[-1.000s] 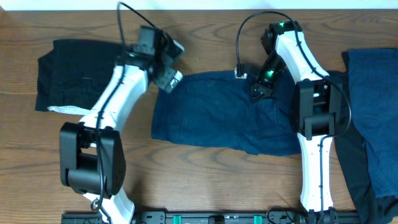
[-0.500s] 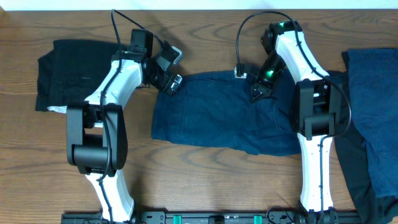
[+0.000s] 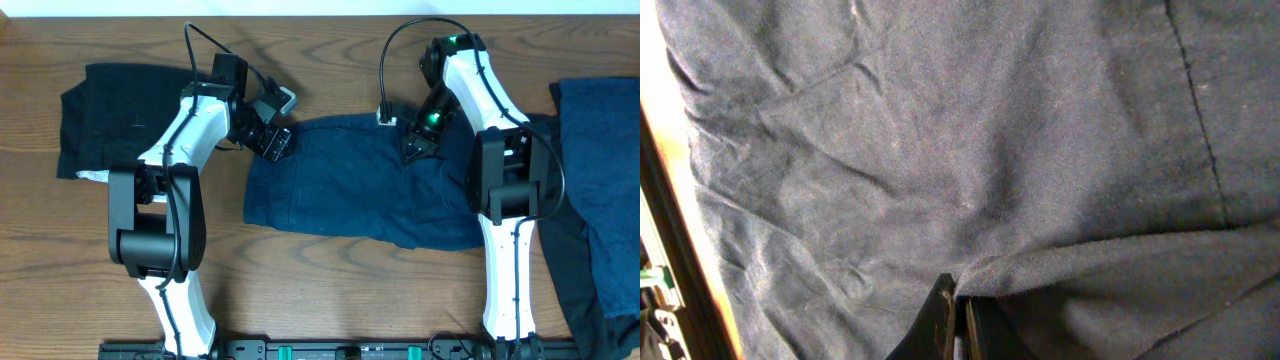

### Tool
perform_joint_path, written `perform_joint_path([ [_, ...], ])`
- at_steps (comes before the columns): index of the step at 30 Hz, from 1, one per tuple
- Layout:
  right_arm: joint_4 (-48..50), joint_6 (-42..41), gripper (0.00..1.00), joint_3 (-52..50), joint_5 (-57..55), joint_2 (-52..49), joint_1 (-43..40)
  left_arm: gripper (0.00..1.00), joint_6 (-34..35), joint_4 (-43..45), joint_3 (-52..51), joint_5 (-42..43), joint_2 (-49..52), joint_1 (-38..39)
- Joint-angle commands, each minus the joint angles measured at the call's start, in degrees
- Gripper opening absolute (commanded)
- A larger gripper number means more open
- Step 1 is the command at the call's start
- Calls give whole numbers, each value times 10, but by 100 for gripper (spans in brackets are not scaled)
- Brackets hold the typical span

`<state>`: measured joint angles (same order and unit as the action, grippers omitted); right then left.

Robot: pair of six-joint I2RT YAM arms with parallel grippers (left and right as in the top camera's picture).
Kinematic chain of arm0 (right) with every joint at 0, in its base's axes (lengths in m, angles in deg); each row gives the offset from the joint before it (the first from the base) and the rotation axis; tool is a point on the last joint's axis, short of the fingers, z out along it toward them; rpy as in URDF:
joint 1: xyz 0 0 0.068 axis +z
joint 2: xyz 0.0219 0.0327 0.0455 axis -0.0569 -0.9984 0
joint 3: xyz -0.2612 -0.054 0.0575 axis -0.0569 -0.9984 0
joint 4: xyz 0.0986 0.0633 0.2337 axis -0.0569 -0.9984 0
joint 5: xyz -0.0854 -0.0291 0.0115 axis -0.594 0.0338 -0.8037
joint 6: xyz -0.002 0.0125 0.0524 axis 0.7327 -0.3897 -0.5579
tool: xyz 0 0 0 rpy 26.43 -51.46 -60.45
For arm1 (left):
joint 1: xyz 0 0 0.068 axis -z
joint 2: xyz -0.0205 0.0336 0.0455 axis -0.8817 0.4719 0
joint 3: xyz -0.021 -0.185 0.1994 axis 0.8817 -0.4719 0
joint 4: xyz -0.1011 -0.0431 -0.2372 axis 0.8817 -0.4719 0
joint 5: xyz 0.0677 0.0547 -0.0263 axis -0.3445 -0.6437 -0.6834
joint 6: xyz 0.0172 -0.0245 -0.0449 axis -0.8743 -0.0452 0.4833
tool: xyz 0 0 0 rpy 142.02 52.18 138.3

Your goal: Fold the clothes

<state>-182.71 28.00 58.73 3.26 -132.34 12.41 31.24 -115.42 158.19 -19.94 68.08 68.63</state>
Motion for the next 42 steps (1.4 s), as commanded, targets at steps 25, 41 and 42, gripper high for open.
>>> perform_joint_path([
  [25, 8, -2, 2, 5, 15, -4, -2, 30, -4, -1, -9, 7, -10, -4],
  [41, -41, -120, 1, 59, 54, 42, -24, 6, 46, -40, -9, 5, -146, -4],
  [42, -41, -146, 1, 58, 53, 48, -27, 6, 47, -50, -9, 5, -151, -4],
])
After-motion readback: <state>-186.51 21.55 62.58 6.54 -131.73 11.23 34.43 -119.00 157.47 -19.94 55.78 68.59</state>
